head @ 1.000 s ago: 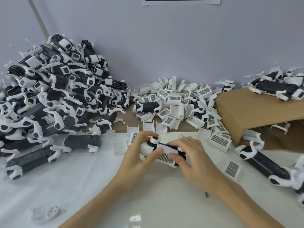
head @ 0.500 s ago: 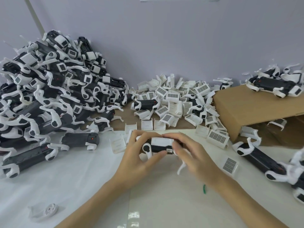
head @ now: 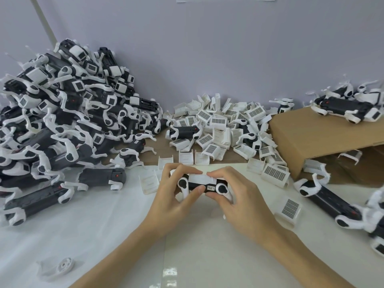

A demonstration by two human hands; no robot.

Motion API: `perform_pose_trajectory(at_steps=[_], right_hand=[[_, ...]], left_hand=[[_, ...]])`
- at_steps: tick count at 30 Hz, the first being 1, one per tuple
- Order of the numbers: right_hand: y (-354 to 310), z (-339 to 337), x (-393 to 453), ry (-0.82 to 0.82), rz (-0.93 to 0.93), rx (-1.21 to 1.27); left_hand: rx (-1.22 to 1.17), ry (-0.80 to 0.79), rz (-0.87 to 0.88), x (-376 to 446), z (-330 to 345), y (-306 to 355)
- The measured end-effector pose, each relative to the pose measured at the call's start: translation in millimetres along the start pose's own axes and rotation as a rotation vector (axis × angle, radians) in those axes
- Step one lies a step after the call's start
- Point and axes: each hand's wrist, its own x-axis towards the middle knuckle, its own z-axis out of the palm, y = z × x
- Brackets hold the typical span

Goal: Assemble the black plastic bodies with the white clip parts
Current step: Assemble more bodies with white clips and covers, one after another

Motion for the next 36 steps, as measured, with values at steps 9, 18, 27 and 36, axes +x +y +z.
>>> perform_pose_trajectory(at_steps=[9,18,27,36], right_hand=[[6.8,0.9,-2.0,-0.121,0.099,0.276],[2.2,12.7,-6.0,-0.063,-0.03,-0.012],[10.6,1.7,-3.4,-0.064,0.026,0.136],[9.2,4.9,-0.9,0.118,-0.128,-0.186]], left_hand=[[-0.145,-0.023,0.011,-5.0,1.7,0.6],[0.135,0.177,0.104,-9.1,9.7,4.7],[0.216,0.095,0.145,-13.2,24.9,34.5],[-0.06,-0.038,-0.058,0.8,11.0,34.4]])
